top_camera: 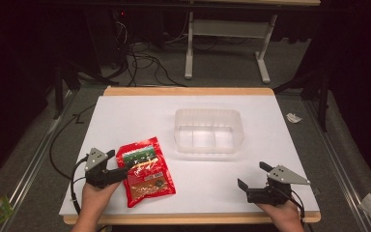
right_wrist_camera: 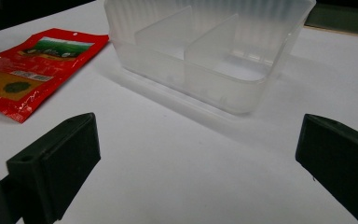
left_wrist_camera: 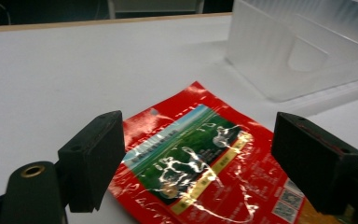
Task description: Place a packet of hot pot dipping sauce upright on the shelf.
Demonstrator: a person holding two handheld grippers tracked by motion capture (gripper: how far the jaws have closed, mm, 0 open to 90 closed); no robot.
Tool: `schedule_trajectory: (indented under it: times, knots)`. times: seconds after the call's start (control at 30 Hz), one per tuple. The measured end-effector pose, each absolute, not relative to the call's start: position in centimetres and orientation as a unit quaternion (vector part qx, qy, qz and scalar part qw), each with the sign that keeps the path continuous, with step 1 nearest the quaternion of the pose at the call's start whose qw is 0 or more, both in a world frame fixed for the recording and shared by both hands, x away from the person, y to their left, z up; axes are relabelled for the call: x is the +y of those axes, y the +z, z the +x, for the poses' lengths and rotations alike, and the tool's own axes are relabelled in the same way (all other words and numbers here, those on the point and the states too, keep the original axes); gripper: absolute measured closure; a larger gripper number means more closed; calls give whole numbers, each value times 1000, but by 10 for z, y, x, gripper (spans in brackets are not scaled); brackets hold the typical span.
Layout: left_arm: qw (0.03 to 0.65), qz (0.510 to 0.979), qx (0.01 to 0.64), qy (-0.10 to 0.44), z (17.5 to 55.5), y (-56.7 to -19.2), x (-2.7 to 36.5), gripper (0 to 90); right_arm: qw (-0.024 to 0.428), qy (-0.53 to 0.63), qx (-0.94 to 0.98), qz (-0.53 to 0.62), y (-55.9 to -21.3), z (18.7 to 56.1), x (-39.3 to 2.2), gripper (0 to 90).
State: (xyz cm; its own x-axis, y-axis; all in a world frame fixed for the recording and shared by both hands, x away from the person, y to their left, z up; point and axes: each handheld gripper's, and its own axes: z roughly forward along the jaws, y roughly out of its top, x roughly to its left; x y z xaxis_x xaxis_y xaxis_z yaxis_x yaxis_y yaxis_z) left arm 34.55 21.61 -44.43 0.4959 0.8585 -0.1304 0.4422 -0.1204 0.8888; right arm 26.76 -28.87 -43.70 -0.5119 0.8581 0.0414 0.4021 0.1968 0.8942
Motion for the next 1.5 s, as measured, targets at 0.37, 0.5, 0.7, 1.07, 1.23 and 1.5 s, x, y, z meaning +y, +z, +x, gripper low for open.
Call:
schedule_trajectory:
  times: [0.37, 0.5, 0.7, 1.07, 1.23, 1.5]
  knots:
    - [450, 713, 508, 177, 371, -463, 235, 200, 244, 466, 735, 429, -439, 269, -288, 0]
    - [448, 708, 524, 157, 379, -468, 239, 246, 241, 464, 736, 430, -439, 269, -287, 0]
    - [428, 705, 549, 138, 393, -478, 244, 311, 241, 467, 735, 429, -440, 269, -286, 0]
    - [411, 713, 552, 130, 402, -482, 239, 440, 236, 468, 734, 431, -441, 270, -286, 0]
    - [400, 724, 547, 132, 403, -482, 236, 530, 233, 467, 734, 434, -442, 270, -284, 0]
    - [392, 732, 539, 140, 400, -482, 234, 690, 231, 468, 733, 436, -442, 270, -283, 0]
